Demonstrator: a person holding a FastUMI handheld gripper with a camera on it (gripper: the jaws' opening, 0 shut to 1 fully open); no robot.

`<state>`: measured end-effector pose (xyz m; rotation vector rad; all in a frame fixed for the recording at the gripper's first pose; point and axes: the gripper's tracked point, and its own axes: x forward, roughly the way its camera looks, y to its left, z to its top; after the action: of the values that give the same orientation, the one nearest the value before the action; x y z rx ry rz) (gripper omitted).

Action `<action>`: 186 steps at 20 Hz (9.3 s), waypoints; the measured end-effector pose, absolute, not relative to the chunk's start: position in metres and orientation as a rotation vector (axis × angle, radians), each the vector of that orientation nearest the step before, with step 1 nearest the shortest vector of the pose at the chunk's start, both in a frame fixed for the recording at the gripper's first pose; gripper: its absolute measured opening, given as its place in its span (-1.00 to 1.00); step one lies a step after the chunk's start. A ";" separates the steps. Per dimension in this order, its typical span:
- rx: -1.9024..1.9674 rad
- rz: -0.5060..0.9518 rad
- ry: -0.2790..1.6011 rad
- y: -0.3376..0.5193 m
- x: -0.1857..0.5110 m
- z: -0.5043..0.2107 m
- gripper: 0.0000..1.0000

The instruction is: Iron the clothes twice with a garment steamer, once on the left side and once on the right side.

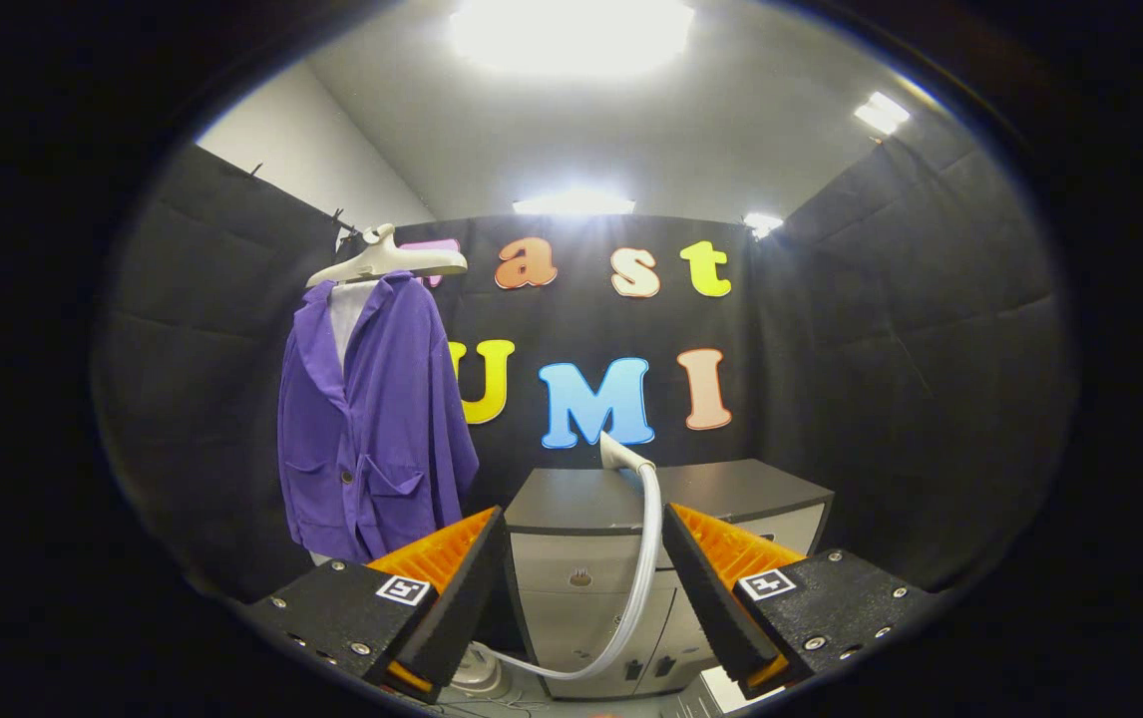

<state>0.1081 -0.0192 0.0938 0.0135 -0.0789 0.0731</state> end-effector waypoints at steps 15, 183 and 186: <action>0.028 0.118 -0.093 -0.062 0.249 0.168 0.91; -0.122 0.342 0.541 0.244 0.151 -0.176 -0.33; -0.112 0.357 0.494 0.245 0.146 -0.155 -0.34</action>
<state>0.1458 0.2453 -0.1546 -0.1116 0.4937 0.3572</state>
